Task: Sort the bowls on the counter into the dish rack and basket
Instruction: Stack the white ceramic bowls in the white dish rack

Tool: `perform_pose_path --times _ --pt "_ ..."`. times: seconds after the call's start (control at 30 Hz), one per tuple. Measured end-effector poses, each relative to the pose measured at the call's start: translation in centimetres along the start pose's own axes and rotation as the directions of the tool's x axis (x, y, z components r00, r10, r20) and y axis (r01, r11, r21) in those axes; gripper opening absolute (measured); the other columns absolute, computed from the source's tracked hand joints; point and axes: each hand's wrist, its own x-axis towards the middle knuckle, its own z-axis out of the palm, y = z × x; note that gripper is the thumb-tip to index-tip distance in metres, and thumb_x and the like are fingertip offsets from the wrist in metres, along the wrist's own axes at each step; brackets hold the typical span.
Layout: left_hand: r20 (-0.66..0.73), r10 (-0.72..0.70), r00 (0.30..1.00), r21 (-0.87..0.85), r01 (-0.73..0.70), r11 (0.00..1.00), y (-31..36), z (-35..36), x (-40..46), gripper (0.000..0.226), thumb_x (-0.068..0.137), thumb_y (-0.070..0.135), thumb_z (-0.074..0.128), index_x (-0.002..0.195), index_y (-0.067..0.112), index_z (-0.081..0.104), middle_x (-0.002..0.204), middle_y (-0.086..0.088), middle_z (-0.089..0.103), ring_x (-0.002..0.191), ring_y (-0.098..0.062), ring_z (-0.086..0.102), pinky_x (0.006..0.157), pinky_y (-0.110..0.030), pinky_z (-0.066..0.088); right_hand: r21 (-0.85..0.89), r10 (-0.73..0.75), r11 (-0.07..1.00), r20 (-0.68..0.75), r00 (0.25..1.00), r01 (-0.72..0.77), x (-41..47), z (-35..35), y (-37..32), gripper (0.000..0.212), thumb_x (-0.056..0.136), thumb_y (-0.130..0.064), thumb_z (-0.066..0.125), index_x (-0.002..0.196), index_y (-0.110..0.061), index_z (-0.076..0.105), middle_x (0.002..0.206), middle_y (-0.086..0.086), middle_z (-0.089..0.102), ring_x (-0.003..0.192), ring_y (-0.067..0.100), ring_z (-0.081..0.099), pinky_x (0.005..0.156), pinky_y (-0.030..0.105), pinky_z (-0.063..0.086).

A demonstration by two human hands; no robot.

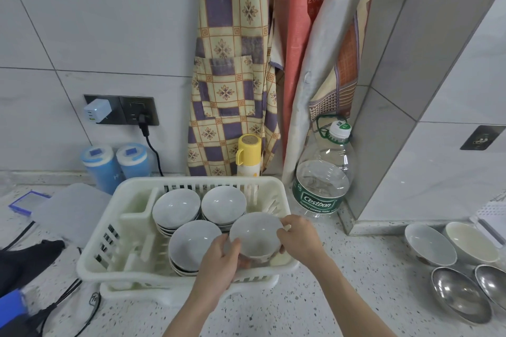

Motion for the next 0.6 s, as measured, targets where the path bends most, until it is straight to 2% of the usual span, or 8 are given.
perform_pose_path --times 0.07,0.13,0.17,0.23,0.33,0.4,0.5,0.6 --pt "0.035 0.012 0.999 0.004 -0.012 1.0 -0.2 -0.1 -0.4 0.01 0.098 0.041 0.047 0.104 0.037 0.054 0.079 0.002 0.078 0.04 -0.008 0.045 0.041 -0.021 0.035 -0.122 0.024 0.992 0.009 1.0 -0.023 0.3 0.1 -0.3 0.031 0.08 -0.006 0.048 0.104 0.0 0.065 0.08 0.019 0.073 0.076 0.026 0.071 0.064 0.035 0.056" --pt "0.041 0.021 0.999 0.038 -0.023 0.999 -0.5 -0.1 -0.6 0.018 0.098 0.039 0.047 0.1 0.029 0.062 0.081 -0.003 0.078 0.043 -0.01 0.048 0.044 -0.022 0.036 -0.211 0.047 0.977 0.029 0.998 -0.04 0.4 0.3 -0.7 0.034 0.08 -0.006 0.046 0.11 -0.001 0.062 0.087 0.018 0.073 0.087 0.03 0.07 0.075 0.039 0.056" --pt "0.034 0.014 0.999 0.045 -0.015 0.999 -0.6 -0.1 -0.7 0.022 0.097 0.037 0.048 0.097 0.023 0.065 0.083 -0.006 0.077 0.044 -0.011 0.05 0.044 -0.022 0.035 -0.237 0.061 0.97 0.046 0.997 -0.049 0.4 0.4 -0.9 0.035 0.08 -0.006 0.046 0.112 -0.002 0.061 0.088 0.017 0.073 0.087 0.029 0.07 0.075 0.037 0.056" --pt "0.035 -0.014 0.999 0.052 0.012 0.999 -0.9 -0.2 -0.8 0.024 0.096 0.031 0.049 0.092 0.016 0.066 0.094 -0.017 0.072 0.044 -0.011 0.052 0.041 -0.021 0.032 -0.271 0.09 0.96 0.083 0.992 -0.064 0.4 0.7 -1.4 0.034 0.079 -0.004 0.044 0.11 -0.004 0.06 0.089 0.014 0.072 0.086 0.027 0.07 0.064 0.029 0.053" --pt "0.048 -0.051 0.998 0.024 0.05 0.998 -1.1 -0.1 -1.0 0.017 0.096 0.027 0.047 0.093 0.018 0.062 0.105 -0.02 0.063 0.047 -0.013 0.06 0.04 -0.02 0.03 -0.313 0.114 0.947 0.109 0.988 -0.074 0.5 1.2 -2.0 0.026 0.077 -0.003 0.042 0.097 -0.006 0.059 0.089 0.012 0.072 0.086 0.026 0.069 0.053 0.025 0.041" --pt "0.053 -0.08 0.995 -0.029 0.082 0.996 -0.9 -0.1 -1.2 0.016 0.097 0.027 0.045 0.094 0.02 0.06 0.099 -0.013 0.063 0.051 -0.015 0.065 0.04 -0.021 0.031 -0.336 0.134 0.938 0.113 0.985 -0.089 0.6 1.6 -2.2 0.024 0.08 -0.003 0.041 0.096 -0.006 0.058 0.092 0.011 0.072 0.087 0.026 0.069 0.059 0.026 0.044" --pt "0.052 -0.124 0.991 -0.07 0.128 0.989 -0.6 -0.1 -1.5 0.017 0.099 0.028 0.043 0.092 0.022 0.059 0.095 -0.009 0.065 0.053 -0.017 0.068 0.039 -0.022 0.032 -0.366 0.159 0.924 0.112 0.981 -0.108 0.7 2.1 -2.1 0.031 0.084 -0.005 0.04 0.109 -0.006 0.058 0.099 0.01 0.071 0.092 0.026 0.066 0.072 0.029 0.048" --pt "0.072 -0.165 0.984 -0.078 0.171 0.982 -0.6 -0.1 -1.6 0.017 0.101 0.031 0.041 0.096 0.026 0.057 0.101 -0.008 0.065 0.057 -0.016 0.07 0.041 -0.021 0.033 -0.408 0.166 0.907 0.111 0.98 -0.107 0.8 2.5 -2.0 0.032 0.087 -0.007 0.04 0.116 -0.007 0.055 0.103 0.009 0.07 0.092 0.025 0.063 0.074 0.03 0.046"
